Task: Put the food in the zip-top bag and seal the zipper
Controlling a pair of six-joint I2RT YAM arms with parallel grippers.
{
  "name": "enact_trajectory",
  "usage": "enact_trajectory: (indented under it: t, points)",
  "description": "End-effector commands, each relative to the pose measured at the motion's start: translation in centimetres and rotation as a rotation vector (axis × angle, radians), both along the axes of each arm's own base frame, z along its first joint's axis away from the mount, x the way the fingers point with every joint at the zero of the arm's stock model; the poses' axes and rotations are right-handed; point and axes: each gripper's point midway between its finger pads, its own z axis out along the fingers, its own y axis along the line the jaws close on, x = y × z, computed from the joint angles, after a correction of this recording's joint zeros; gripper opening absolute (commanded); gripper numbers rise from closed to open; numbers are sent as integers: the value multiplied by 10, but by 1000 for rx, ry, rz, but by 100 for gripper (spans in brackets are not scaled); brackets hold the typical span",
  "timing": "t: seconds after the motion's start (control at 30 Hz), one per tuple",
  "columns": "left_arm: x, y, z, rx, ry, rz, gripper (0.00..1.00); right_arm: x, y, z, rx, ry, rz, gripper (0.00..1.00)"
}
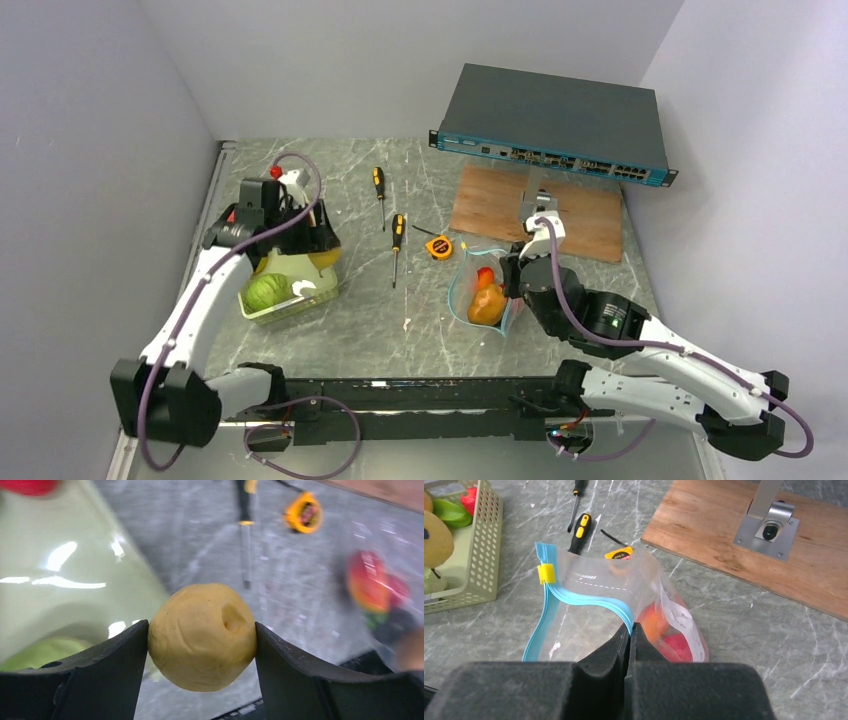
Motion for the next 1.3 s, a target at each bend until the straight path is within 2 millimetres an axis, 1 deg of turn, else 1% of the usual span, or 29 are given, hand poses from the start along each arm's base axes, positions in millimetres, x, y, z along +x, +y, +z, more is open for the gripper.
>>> enact_trajectory:
  t: [0.0,0.1,0.27,0.37,0.47,0.53,0.6,0.73,0.83,0.9,0.97,1.03,1.17,1.27]
  points:
    - [-32,-70,51,-329,-111,-213,52,6,11,6,26,-21,1,0]
    - [-56,-98,68,-410,-138,-284,52,9,25,2,40,-11,25,0]
    - [-97,-154,95,-623,-160,-412,51,13,44,-5,57,-2,64,0]
    - [-116,-184,110,-699,-194,-492,50,14,53,-2,67,4,78,0]
    - [-134,-207,116,-706,-192,-566,50,16,58,1,73,-2,88,0]
    - [-141,-221,118,-718,-173,-605,51,17,59,2,73,-5,87,0]
    - [-146,-235,116,-718,-150,-641,50,17,61,3,78,-6,93,0]
    - [-146,-257,112,-701,-107,-676,50,17,63,3,79,1,99,0]
    - [-143,-271,102,-690,3,-676,48,15,64,2,87,-1,114,0]
    - [-134,-274,94,-657,32,-637,45,14,67,2,95,-9,134,0]
    - [-125,-274,95,-647,-13,-603,44,13,69,2,102,-10,147,0]
    - [-117,-273,101,-664,-79,-575,44,12,70,2,106,-7,154,0]
    - [-107,-277,115,-663,-221,-577,42,10,71,4,137,3,153,0]
    - [-96,-278,107,-638,-305,-551,41,7,73,10,202,18,148,0]
